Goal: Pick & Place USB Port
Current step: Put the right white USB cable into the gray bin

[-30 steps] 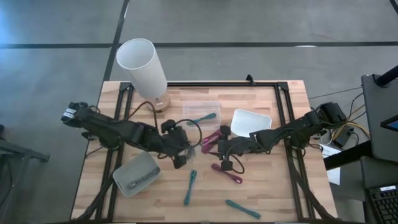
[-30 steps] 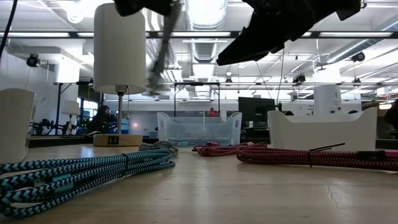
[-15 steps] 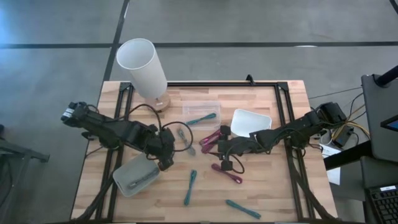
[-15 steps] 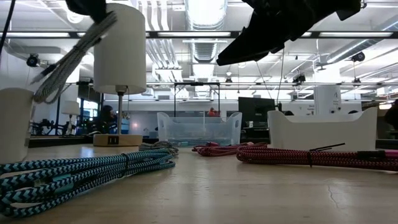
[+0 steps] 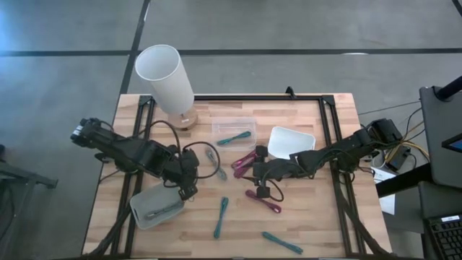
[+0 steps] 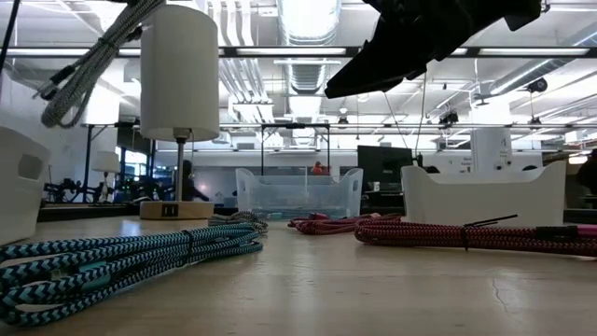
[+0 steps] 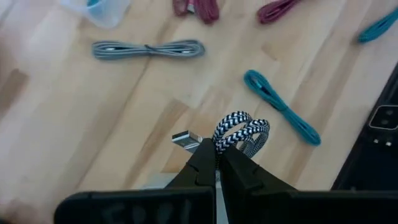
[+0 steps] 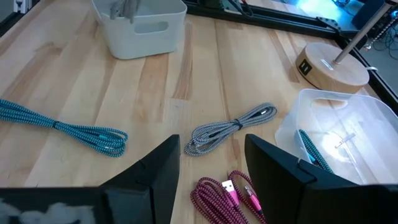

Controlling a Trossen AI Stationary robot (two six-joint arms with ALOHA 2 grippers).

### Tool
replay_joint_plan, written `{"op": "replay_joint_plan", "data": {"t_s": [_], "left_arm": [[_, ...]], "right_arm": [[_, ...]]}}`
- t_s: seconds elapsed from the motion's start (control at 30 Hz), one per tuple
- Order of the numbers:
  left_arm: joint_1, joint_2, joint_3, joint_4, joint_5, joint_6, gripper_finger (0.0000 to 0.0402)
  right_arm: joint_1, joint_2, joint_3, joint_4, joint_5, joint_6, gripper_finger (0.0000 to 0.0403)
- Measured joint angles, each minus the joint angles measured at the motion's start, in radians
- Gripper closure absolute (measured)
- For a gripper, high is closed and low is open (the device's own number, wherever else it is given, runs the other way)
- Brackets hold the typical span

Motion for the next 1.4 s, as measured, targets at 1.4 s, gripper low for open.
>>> {"op": "replay_joint_plan", "data": {"t_s": [1.4], "left_arm": [[-0.056, -0.003, -0.606, 0.190, 0.397, -0.041, 0.0394]], "right_arm": [[0.000, 0.000, 0.000, -0.001, 0.000, 0.000, 0.0225]]}}
